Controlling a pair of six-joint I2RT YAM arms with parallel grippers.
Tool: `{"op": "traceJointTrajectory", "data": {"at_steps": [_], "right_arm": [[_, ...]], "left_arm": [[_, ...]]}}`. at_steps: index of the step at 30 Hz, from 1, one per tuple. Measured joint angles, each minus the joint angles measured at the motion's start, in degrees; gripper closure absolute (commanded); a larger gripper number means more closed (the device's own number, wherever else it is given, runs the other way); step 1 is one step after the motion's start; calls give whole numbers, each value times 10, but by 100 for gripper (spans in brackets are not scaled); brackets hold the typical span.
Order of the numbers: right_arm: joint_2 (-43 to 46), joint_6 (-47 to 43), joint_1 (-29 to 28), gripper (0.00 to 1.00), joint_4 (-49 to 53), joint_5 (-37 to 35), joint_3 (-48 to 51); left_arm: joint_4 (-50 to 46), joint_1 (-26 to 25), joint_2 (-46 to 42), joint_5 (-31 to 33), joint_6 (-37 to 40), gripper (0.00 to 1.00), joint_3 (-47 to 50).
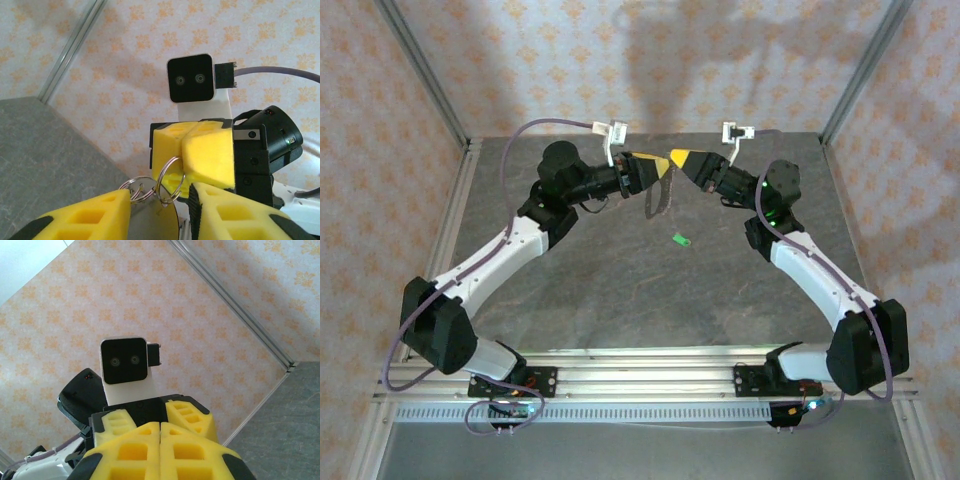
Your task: Put the keys on the keyring
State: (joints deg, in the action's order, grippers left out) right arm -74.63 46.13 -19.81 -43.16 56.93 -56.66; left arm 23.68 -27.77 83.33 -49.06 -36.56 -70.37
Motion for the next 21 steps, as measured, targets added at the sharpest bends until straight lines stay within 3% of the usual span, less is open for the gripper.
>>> {"op": "traceJointTrajectory", "data": {"at_steps": [6, 14, 18, 19, 21], "right_arm": [[-5, 2, -2, 100, -3, 0, 1], [-7, 2, -1, 100, -8, -2, 2], [-7, 2, -1, 100, -8, -4, 2], [-7, 1, -1, 97, -7, -5, 2], [-6, -2, 0, 64, 2, -7, 2]], "left_arm": [[14, 0, 0, 0, -5, 74, 0], [15, -2, 2, 0, -10, 100, 0], [15, -3, 2, 1, -9, 100, -1], [15, -3, 2, 1, -9, 100, -1], [10, -3, 2, 0, -3, 100, -2]]}}
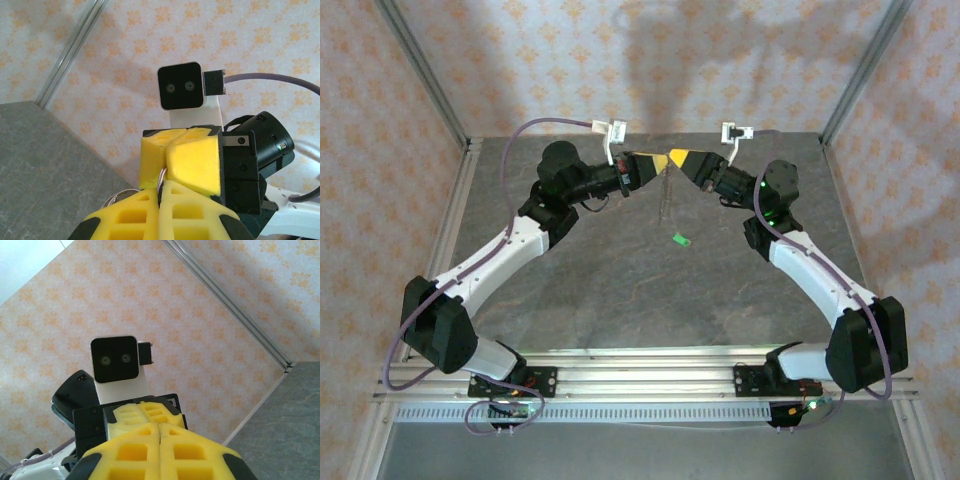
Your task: Put the keys on the keyring
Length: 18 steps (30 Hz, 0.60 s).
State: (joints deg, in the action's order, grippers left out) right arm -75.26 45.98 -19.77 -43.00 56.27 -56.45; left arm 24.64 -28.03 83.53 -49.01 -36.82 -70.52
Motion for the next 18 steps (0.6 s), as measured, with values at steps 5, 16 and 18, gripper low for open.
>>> {"op": "traceJointTrajectory", "data": {"at_steps": [5, 16, 18], "right_arm": [[18, -12, 28, 42, 42, -16, 15], [107, -54, 57, 42, 145, -2, 39], [108, -56, 57, 43, 150, 11, 41]], "left_arm": [[-74, -9, 0, 0, 62, 100, -26], [-278, -7, -1, -32, 227, 100, -114], [-307, -7, -1, -43, 249, 100, -132]]}}
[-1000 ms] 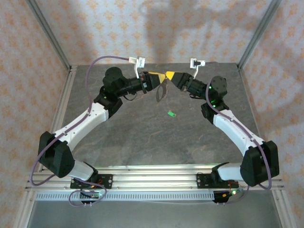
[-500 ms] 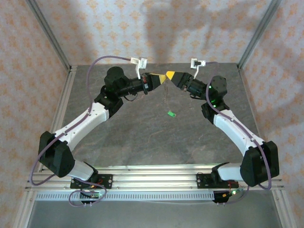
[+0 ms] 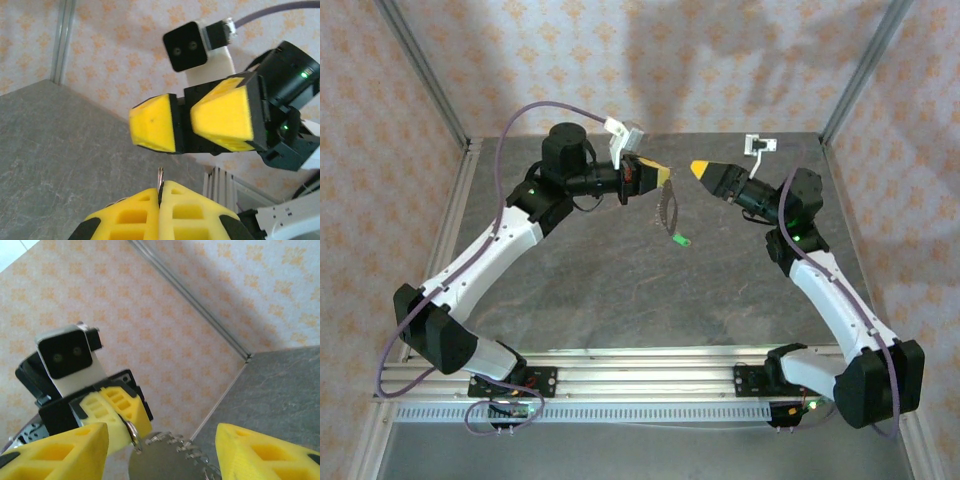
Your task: Put the keys on the keyring
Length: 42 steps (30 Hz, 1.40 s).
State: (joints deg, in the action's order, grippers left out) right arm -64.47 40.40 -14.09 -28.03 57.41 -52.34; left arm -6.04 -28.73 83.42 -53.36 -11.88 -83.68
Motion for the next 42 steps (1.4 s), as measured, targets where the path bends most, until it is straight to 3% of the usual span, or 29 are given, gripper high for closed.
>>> {"op": "traceJointTrajectory", "data": {"at_steps": [13, 31, 42], "right_arm": [[-13, 0, -23, 51, 6, 56, 5], [-40, -2, -54, 62, -9, 67, -14], [-47, -7, -56, 91, -24, 76, -17]], "left_arm": [[-86, 0, 14, -63, 57, 100, -44], [-106, 4, 20, -78, 60, 100, -44], [-113, 8, 23, -75, 60, 100, -44]]}}
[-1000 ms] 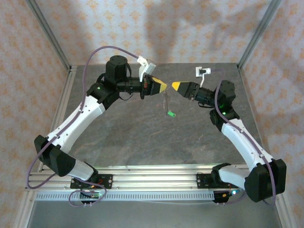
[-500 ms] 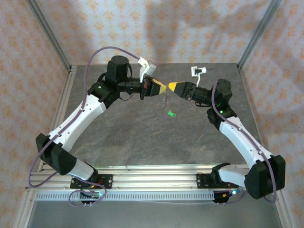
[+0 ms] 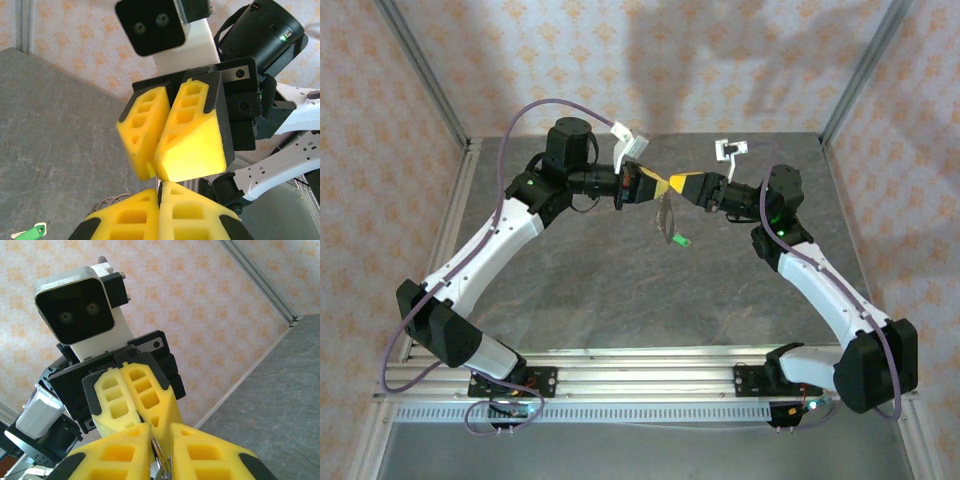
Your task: Put the keys on the keyring
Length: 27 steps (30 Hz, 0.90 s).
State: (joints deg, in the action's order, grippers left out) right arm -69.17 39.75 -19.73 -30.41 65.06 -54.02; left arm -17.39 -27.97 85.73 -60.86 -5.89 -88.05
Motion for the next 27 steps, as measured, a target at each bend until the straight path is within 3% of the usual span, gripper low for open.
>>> {"op": "traceJointTrajectory", "data": {"at_steps": [2, 8, 10, 12, 17, 21, 27], "right_arm": [[0, 0, 0, 100, -2, 4, 0], [0, -7, 0, 100, -5, 8, 0], [1, -10, 0, 87, -4, 8, 0], [1, -17, 0, 83, 4, 8, 0], [3, -28, 0, 82, 18, 7, 0], [15, -38, 0, 73, 35, 3, 1], [24, -41, 0, 74, 47, -1, 6]], "left_arm": [[0, 1, 0, 1, 0, 100, 0], [-1, 3, 0, 0, 0, 100, 0], [-1, 3, 0, 0, 0, 100, 0], [-2, 2, 0, -1, 0, 100, 0], [-5, 2, 0, -2, 0, 100, 0], [-5, 1, 0, -5, 0, 100, 0], [-5, -2, 0, -7, 0, 100, 0]]}}
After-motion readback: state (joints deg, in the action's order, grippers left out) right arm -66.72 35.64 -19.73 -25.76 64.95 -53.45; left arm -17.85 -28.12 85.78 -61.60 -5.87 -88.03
